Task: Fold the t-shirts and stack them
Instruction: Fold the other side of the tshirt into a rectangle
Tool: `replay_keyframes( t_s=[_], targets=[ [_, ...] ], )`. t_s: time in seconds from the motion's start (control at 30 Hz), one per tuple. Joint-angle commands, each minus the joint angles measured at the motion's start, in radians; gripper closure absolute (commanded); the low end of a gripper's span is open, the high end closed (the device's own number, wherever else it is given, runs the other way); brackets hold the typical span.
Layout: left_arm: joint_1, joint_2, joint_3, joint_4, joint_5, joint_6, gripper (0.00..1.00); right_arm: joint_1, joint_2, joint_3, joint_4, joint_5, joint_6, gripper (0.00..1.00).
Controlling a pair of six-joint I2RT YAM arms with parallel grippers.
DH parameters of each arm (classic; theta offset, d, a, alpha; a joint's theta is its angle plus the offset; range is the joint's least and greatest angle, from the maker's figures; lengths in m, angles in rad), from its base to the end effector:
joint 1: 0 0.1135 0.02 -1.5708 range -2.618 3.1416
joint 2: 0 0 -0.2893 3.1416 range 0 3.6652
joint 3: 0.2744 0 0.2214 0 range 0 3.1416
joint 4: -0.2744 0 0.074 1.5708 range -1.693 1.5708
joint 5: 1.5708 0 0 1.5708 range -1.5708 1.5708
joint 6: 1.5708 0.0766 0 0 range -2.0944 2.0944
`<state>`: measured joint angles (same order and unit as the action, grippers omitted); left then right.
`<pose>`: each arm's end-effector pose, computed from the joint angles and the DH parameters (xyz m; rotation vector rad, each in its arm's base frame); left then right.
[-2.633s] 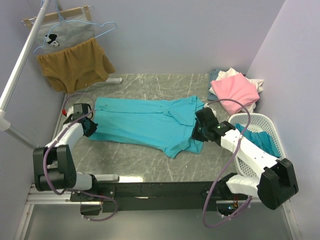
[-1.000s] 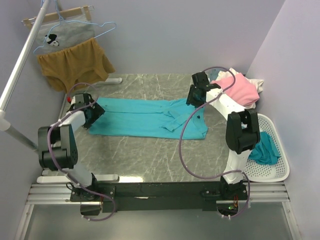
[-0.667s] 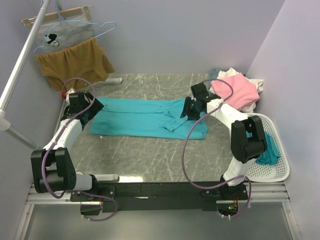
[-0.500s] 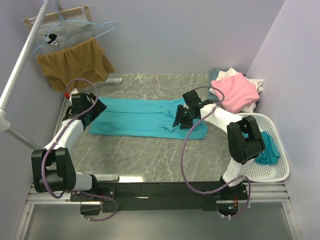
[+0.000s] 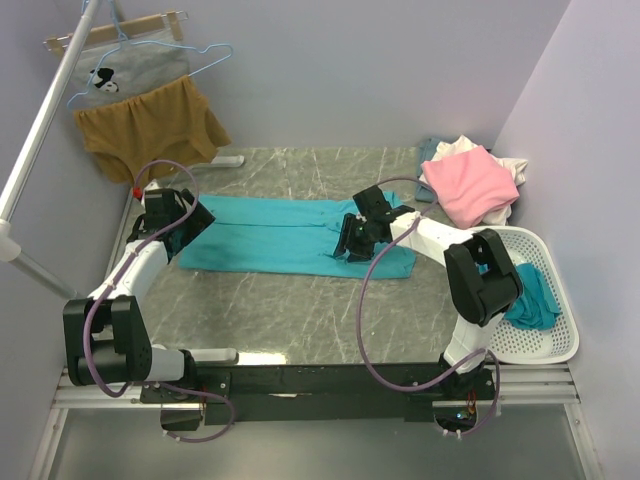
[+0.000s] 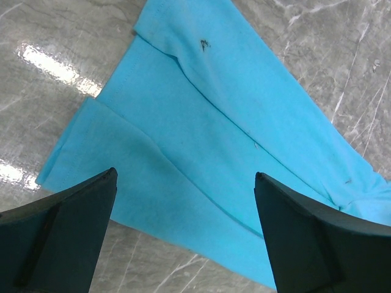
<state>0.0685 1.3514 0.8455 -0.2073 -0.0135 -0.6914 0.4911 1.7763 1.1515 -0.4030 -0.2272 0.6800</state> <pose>0.2857 0.0206 0.2465 -0.8608 2.1363 -0.3079 0.3127 0.1868 0.1935 0.1713 2.7280 0.6801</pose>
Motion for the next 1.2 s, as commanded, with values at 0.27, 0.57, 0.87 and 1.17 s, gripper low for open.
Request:
replay_keyframes(
  t_s=[0.27,0.57,0.87,1.17],
  targets=[
    [-0.003,-0.012,0.006,-0.009,0.027,0.029,0.01,0.007,0.046,0.008,0.029,0.046,0.004,0.51],
    [-0.003,0.012,0.012,-0.012,0.027,0.03,0.01,0.009,0.037,0.011,0.044,0.072,-0.011,0.85],
    [-0.003,0.04,0.02,-0.007,0.035,0.03,0.01,0.009,0.054,0.166,-0.051,0.129,-0.072,0.98],
    [-0.004,0.057,0.01,0.006,0.055,0.024,0.01,0.006,0.273,0.457,-0.144,0.137,-0.111,0.94]
  ],
)
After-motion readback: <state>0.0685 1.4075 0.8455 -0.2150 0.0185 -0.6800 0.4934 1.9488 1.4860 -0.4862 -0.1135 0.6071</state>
